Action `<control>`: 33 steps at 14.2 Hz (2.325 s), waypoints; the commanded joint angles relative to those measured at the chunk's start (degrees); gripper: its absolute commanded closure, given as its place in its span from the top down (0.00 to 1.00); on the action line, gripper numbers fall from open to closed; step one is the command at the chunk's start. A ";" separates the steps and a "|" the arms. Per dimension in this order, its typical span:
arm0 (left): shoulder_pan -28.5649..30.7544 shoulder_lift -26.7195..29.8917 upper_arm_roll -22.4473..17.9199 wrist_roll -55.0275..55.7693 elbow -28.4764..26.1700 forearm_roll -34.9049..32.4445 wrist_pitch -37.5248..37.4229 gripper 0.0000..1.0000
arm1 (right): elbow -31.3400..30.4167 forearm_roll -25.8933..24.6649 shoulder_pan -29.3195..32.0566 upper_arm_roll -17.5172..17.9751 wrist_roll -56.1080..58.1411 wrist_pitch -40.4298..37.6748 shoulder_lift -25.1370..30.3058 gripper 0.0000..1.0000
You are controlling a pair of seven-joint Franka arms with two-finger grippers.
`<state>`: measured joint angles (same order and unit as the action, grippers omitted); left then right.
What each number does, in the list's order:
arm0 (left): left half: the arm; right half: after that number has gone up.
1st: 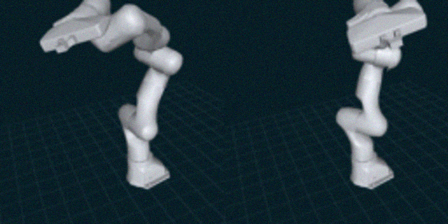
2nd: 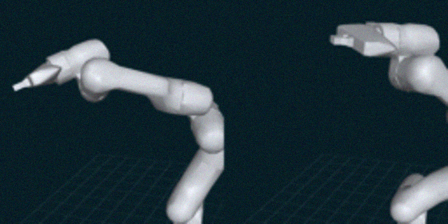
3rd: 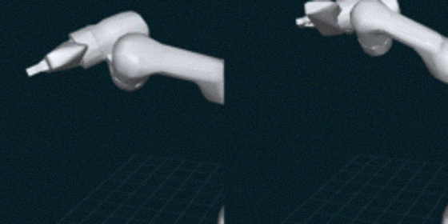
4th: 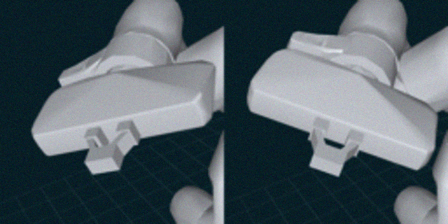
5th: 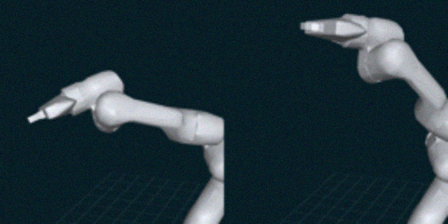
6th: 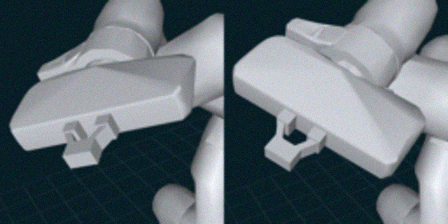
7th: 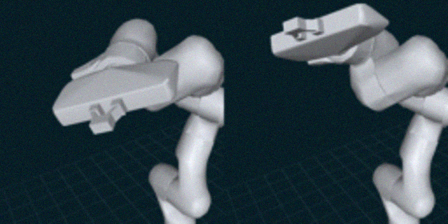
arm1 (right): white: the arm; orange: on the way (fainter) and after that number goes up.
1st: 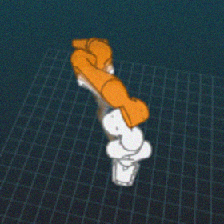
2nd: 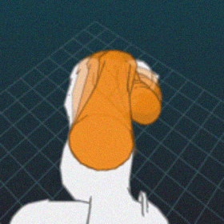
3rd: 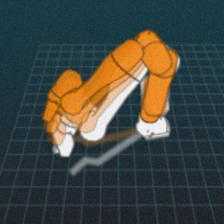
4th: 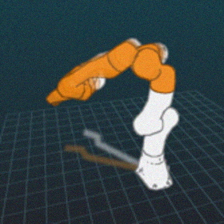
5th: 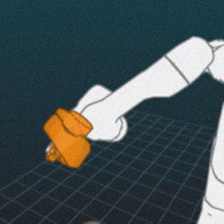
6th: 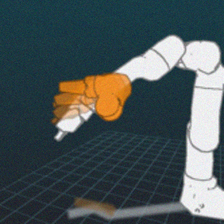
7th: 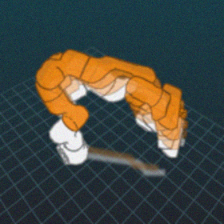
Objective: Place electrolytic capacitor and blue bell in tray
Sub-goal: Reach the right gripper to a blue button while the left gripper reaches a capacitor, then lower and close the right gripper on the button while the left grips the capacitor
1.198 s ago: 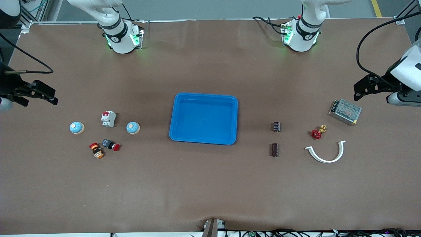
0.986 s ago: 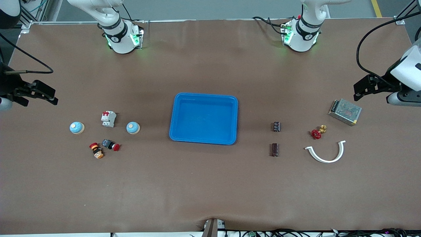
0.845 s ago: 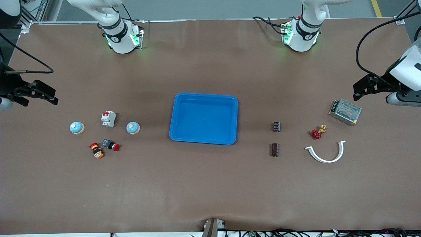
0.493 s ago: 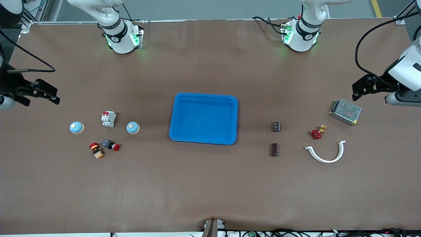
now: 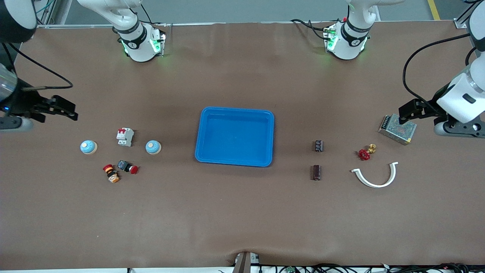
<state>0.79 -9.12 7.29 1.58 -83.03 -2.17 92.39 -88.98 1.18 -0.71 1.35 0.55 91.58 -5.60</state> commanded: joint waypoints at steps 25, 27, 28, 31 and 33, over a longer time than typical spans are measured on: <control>-1.31 -4.31 9.32 11.40 -39.84 -0.54 46.21 1.00 | -33.10 -0.48 -9.74 -0.03 -7.14 42.89 -9.87 1.00; -2.89 -7.21 9.32 15.01 -39.93 -3.97 48.13 1.00 | -33.10 -0.56 -10.01 -0.03 -5.22 43.25 -11.09 1.00; -3.07 -8.44 9.23 16.51 -40.02 -5.46 49.36 1.00 | -33.19 -0.57 -9.66 -0.12 -3.55 43.60 -11.62 1.00; -3.33 -11.96 9.23 21.25 -41.51 -9.77 56.12 1.00 | -34.33 -0.57 -9.22 -0.03 -2.83 45.35 -12.24 1.00; -3.77 -14.16 9.23 25.03 -41.69 -12.93 59.21 1.00 | -37.39 -0.57 -9.30 -0.12 -2.83 51.39 -12.77 1.00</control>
<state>-2.68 -21.87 16.45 22.99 -124.13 -11.86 148.58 -123.25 1.08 -10.11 1.31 -2.95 138.03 -18.28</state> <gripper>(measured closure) 0.000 0.000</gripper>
